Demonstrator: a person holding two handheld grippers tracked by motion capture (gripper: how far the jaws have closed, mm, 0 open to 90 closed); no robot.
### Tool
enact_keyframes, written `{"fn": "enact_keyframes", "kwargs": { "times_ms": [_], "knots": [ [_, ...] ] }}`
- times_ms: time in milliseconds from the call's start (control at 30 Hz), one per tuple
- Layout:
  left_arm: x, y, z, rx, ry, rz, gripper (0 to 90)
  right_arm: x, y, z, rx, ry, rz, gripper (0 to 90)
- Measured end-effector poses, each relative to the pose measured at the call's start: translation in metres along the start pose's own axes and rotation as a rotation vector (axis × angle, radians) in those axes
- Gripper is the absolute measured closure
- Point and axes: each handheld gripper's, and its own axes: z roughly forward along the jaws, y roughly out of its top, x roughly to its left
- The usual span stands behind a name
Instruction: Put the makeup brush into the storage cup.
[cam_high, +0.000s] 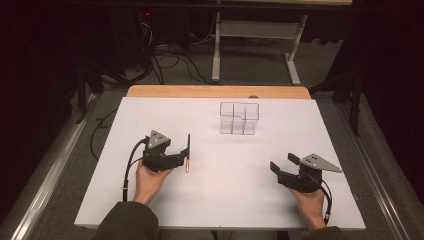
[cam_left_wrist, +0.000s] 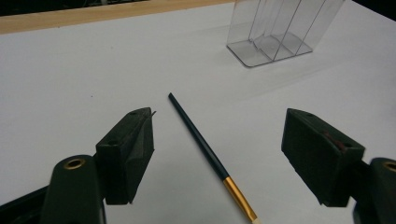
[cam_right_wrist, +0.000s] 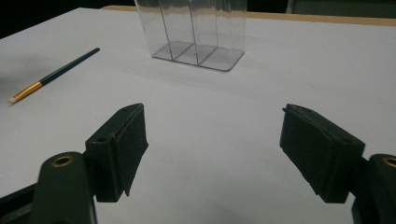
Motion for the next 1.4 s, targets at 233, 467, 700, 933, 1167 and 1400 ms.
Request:
{"fn": "enact_keyframes", "kwargs": {
  "times_ms": [233, 467, 700, 933, 1167, 1400],
  "knots": [
    [-0.002, 0.008, 0.007, 0.0, 0.002, 0.003, 25.9, 0.0, 0.0, 0.0, -0.001, 0.001, 0.002, 24.7],
    [-0.005, 0.015, 0.014, -0.001, 0.005, 0.005, 26.0, 0.0, 0.0, 0.0, 0.0, 0.002, 0.001, 24.7],
    [-0.008, 0.022, 0.021, -0.012, 0.008, 0.002, 26.0, 0.001, 0.0, 0.0, 0.0, 0.006, 0.002, 24.7],
    [-0.008, 0.031, 0.028, -0.033, 0.02, -0.001, 26.1, 0.0, 0.0, 0.0, 0.0, 0.005, 0.0, 24.7],
    [-0.009, 0.035, 0.034, -0.005, 0.025, 0.0, 26.7, 0.001, 0.0, 0.0, 0.0, 0.006, 0.005, 24.5],
    [-0.007, 0.035, 0.035, 0.028, 0.017, -0.024, 27.0, 0.001, 0.0, 0.0, 0.003, 0.007, 0.0, 24.5]
  ]
}}
